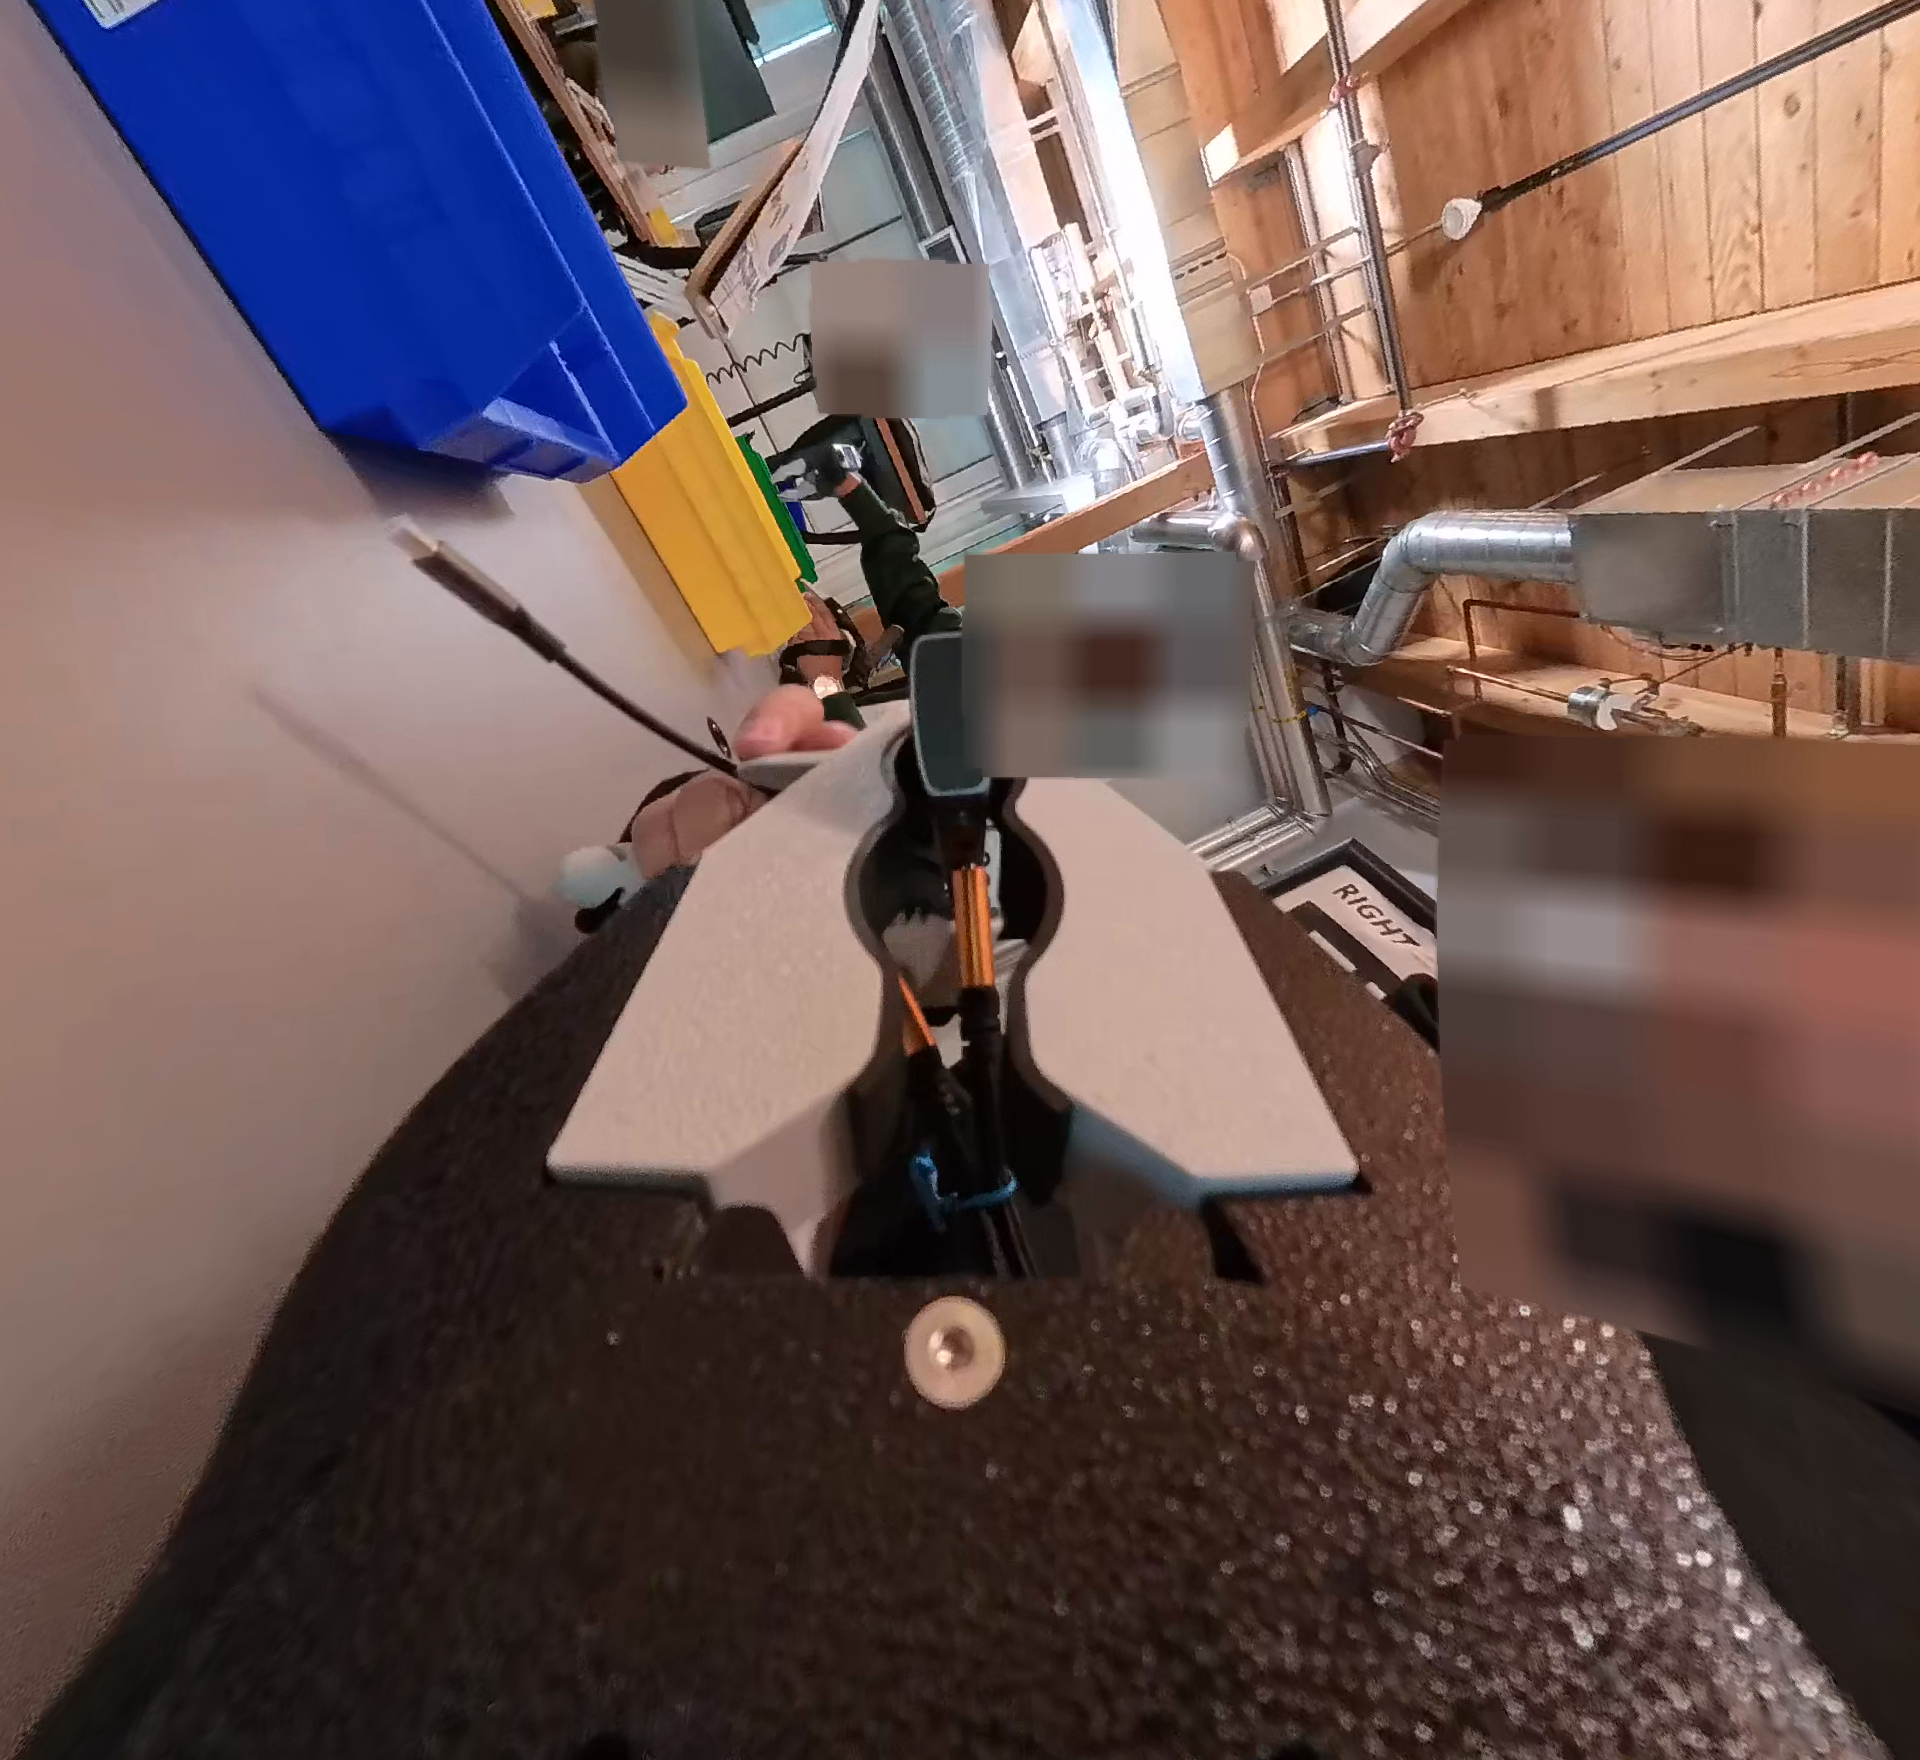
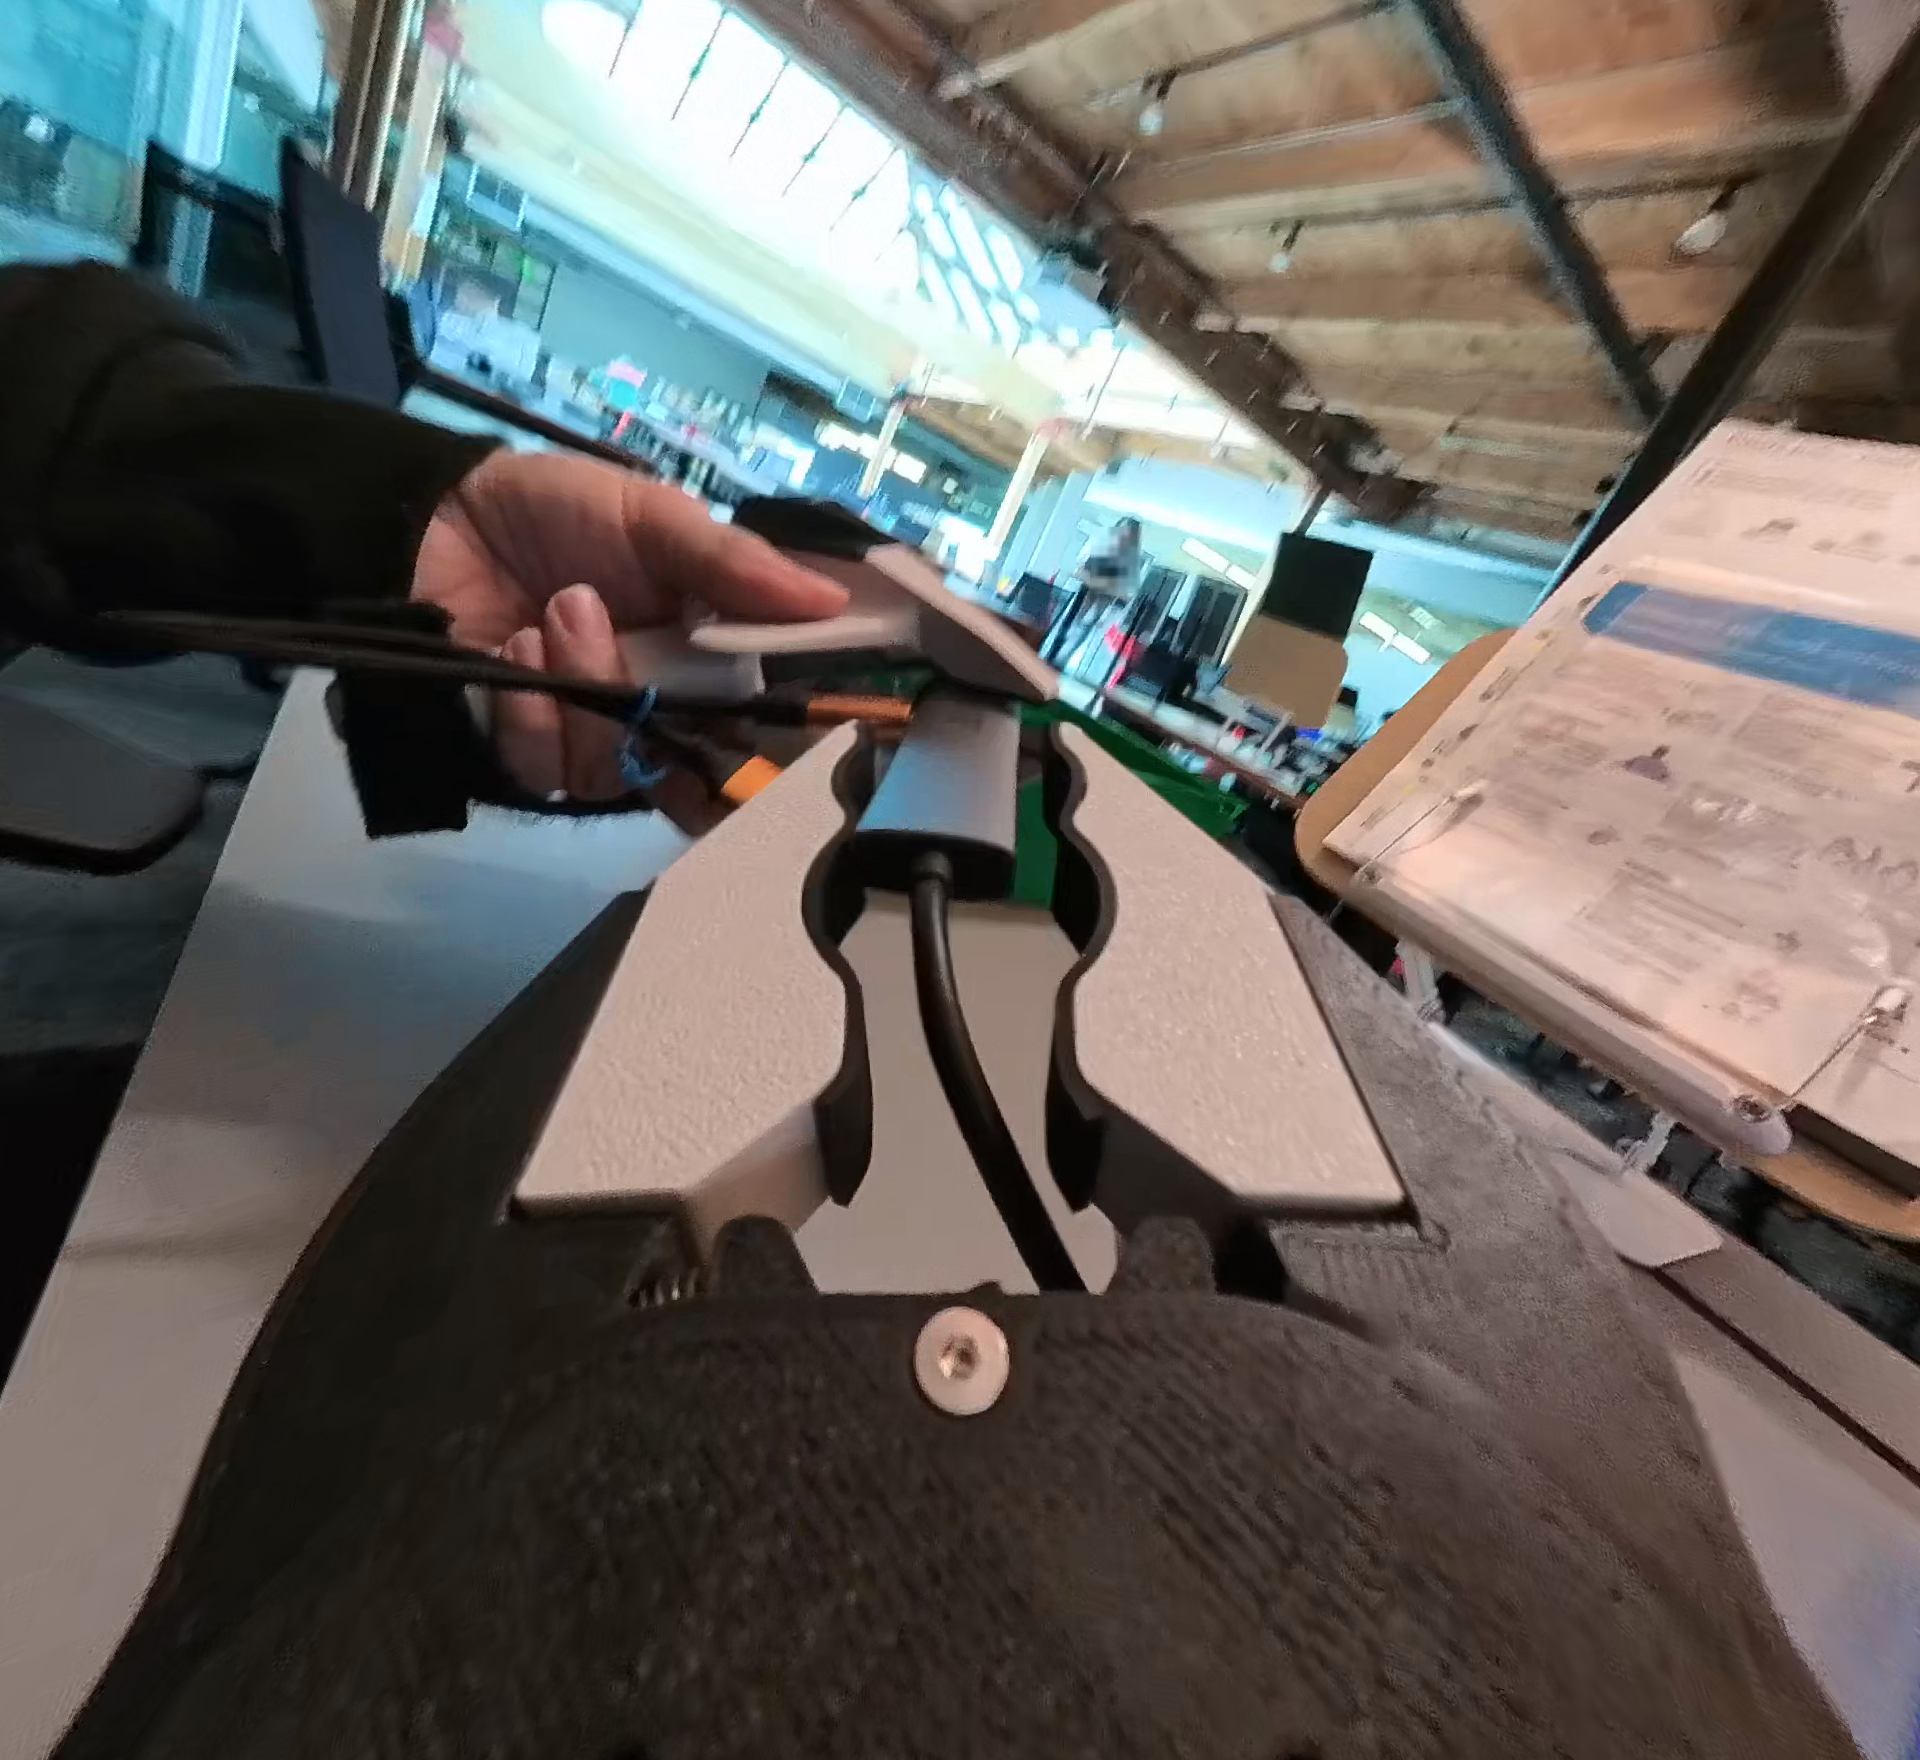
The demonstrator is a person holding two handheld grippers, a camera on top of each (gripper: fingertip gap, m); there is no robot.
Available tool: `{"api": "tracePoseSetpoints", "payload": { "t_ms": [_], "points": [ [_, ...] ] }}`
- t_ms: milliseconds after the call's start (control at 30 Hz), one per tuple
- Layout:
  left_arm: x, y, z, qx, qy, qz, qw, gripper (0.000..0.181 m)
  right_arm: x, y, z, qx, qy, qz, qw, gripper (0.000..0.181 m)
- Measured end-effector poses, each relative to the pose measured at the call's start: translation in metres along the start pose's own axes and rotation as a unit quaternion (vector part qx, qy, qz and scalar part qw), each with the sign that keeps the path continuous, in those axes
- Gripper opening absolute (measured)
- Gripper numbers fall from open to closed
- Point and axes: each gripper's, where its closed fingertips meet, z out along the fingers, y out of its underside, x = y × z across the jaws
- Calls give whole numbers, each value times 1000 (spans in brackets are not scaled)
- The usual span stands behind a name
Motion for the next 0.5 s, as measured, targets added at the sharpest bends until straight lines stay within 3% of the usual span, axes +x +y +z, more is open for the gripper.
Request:
{"api": "tracePoseSetpoints", "payload": {
  "t_ms": [133, 333, 433, 500],
  "points": [
    [-3, 1, 0, 5, 1, -9, 1000, 7, -3, 2, 1, 3, -15, 45, 999, 29],
    [-5, -3, 2, 7, -18, 1, 1000, 9, 5, 2, 3, 2, 20, 85, 996, 23],
    [-14, -6, -1, 15, -53, 24, 998, 11, 7, 9, 5, -17, 29, 98, 995, 22],
    [-21, -12, -4, 22, -102, 82, 991, 17, 10, 12, 6, -18, 46, 111, 993, 22]
  ]
}}
